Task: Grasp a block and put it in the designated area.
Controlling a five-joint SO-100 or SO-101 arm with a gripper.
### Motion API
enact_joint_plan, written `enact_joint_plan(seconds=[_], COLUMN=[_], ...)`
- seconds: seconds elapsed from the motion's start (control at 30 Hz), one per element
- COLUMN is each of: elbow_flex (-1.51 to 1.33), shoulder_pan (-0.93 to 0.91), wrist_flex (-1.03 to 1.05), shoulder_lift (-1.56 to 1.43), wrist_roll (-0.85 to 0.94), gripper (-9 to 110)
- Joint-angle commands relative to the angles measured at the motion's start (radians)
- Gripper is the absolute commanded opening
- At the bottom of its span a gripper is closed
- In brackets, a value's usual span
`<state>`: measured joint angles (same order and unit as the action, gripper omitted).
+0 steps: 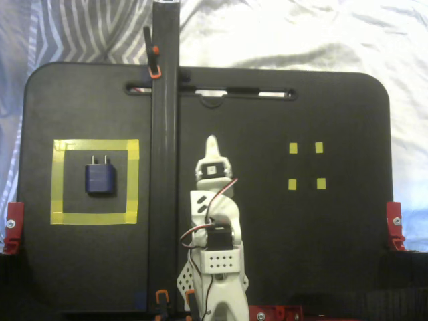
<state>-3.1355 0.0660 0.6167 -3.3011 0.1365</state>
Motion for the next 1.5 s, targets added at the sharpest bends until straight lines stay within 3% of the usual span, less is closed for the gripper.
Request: enact_joint_plan(seconds=[0.0,0.23,1.47], elbow_flex=[-0.008,-0.008,-0.008], shoulder_pan=[0.005,0.002,-0.021], wrist_flex=[0.055,0.141,0.146], shoulder_lift=[-0.009,-0.009,-0.009], wrist_roll=[-0.006,-0.028,-0.081], gripper=[0,0,0])
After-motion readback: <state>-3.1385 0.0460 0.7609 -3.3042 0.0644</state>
